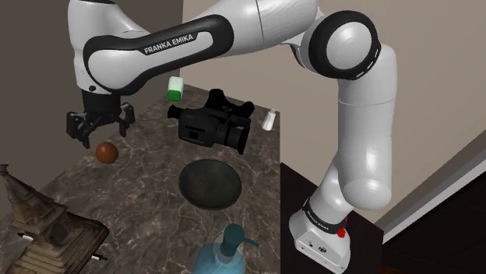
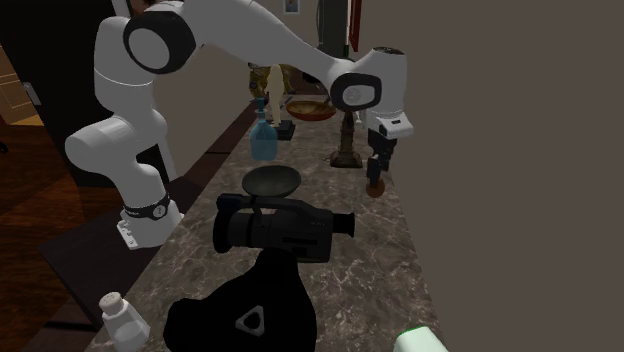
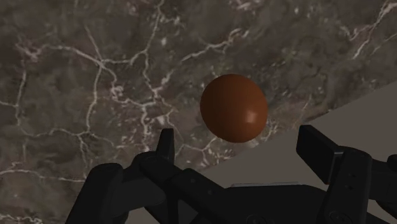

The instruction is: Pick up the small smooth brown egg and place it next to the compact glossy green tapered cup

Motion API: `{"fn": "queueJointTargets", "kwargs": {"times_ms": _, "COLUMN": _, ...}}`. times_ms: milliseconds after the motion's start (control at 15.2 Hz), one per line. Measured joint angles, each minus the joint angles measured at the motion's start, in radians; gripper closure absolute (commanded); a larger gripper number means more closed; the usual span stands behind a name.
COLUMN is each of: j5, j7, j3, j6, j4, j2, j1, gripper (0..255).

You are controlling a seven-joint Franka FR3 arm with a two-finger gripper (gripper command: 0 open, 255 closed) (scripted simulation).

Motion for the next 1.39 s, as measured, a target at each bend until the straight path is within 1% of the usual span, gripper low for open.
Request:
{"fn": "queueJointTargets", "kwargs": {"times_ms": 396, "j5": -0.019, "j7": 0.014, "j3": -0.009, "j6": 0.057, "j4": -0.006, "j2": 0.052, "j1": 0.015, "gripper": 0}}
{"fn": "queueJointTargets", "kwargs": {"times_ms": 858, "j5": -0.023, "j7": 0.015, "j3": -0.011, "j6": 0.068, "j4": -0.006, "j2": 0.063, "j1": 0.016, "gripper": 0}}
{"fn": "queueJointTargets", "kwargs": {"times_ms": 924, "j5": -0.023, "j7": 0.015, "j3": -0.011, "j6": 0.068, "j4": -0.006, "j2": 0.063, "j1": 0.016, "gripper": 255}}
{"fn": "queueJointTargets", "kwargs": {"times_ms": 1386, "j5": -0.023, "j7": 0.015, "j3": -0.011, "j6": 0.068, "j4": -0.006, "j2": 0.063, "j1": 0.016, "gripper": 255}}
